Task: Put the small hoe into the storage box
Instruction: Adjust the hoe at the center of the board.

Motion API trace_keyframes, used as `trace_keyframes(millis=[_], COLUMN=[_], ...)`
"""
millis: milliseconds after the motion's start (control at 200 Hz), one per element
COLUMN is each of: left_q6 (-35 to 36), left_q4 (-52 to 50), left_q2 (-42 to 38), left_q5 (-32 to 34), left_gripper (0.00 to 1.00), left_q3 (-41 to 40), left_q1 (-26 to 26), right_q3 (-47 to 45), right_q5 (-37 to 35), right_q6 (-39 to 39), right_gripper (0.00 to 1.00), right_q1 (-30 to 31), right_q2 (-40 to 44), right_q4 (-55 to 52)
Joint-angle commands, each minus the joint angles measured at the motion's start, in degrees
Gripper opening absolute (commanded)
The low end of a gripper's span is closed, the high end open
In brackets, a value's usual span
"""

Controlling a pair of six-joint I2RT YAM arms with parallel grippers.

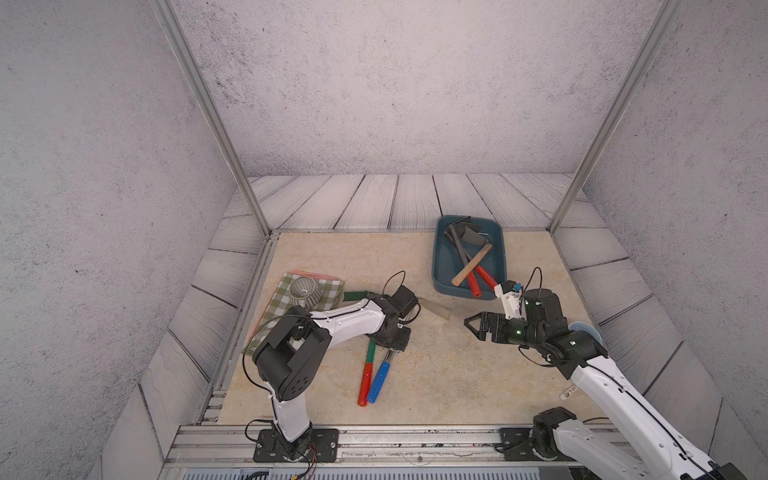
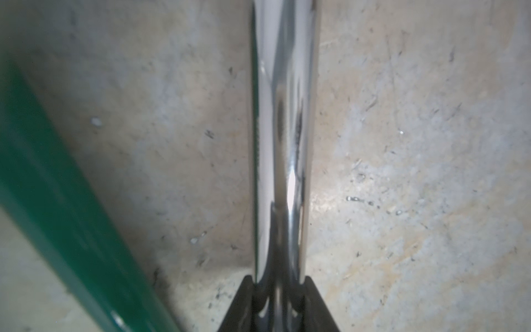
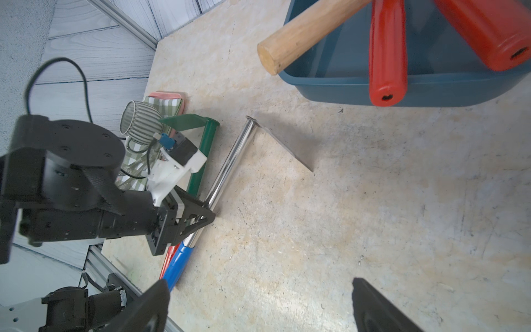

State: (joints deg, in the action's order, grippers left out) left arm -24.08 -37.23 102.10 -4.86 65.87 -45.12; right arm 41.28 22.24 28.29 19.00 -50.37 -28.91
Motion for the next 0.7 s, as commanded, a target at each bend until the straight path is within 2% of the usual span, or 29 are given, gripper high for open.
trace_keyframes(millis=[0,395,696], left_q6=[1.6,3.5,3.7], left_q4=[-4.4,-10.0,-8.9], left_q2=[-3.6,-4.0,-1.0], left_q5=[1.7,0.6,-1.3], left_gripper=[0.0,0.0,0.0], left_q3=[4.3,12.9,11.4], left_q1=[0.2,4.2,4.4], right_q3=[1.1,2.0,2.0], right_q5=[-1.7,-3.6,-4.2], right_q6=[-0.6,-0.6,-0.9], right_gripper=[0.99,0.99,0.99], right_q1=[-0.1,-0.1,-0.2], right_q2=[0.9,2.7,2.5], right_q4=[-1.1,-2.4,-2.5])
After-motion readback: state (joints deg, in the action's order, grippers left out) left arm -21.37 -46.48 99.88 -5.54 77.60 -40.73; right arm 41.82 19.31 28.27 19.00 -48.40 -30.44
